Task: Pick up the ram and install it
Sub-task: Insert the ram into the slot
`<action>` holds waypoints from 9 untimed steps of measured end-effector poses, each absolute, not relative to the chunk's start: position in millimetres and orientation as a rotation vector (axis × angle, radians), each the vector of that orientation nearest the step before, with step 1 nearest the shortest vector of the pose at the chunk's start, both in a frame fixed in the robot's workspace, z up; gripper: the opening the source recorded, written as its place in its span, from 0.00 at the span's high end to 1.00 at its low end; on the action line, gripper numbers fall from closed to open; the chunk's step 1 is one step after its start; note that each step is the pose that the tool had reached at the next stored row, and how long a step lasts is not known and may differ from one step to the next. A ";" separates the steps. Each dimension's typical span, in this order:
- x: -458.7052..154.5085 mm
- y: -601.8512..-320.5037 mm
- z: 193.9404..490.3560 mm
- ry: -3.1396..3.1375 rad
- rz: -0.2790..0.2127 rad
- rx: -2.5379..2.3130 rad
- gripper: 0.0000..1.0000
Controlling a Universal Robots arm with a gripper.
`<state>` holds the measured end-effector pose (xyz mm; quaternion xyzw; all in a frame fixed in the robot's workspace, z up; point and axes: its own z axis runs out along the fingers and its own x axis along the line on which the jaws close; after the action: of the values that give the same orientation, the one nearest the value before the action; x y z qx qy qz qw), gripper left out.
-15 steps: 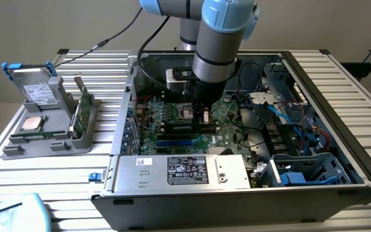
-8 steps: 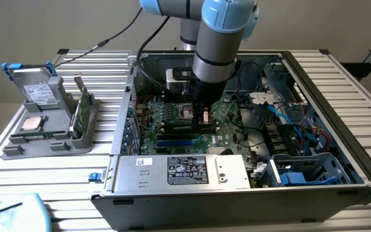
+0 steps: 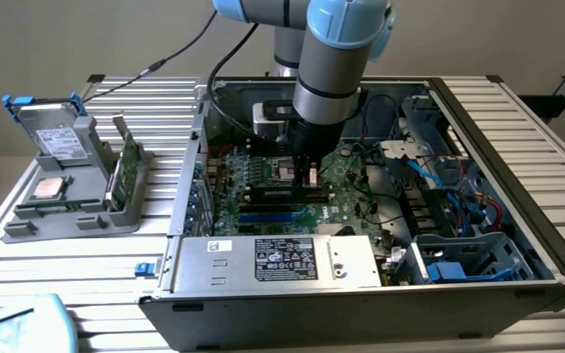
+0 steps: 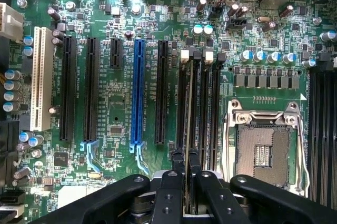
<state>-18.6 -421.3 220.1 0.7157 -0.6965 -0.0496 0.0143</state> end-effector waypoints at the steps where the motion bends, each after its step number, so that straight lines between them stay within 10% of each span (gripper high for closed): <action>1: -18.6 -421.3 220.1 -2.170 -0.154 2.227 0.85; 9: -18.6 -421.3 222.3 -2.163 -0.174 2.215 0.85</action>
<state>-18.6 -421.3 222.3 0.7142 -0.6974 -0.0560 0.0206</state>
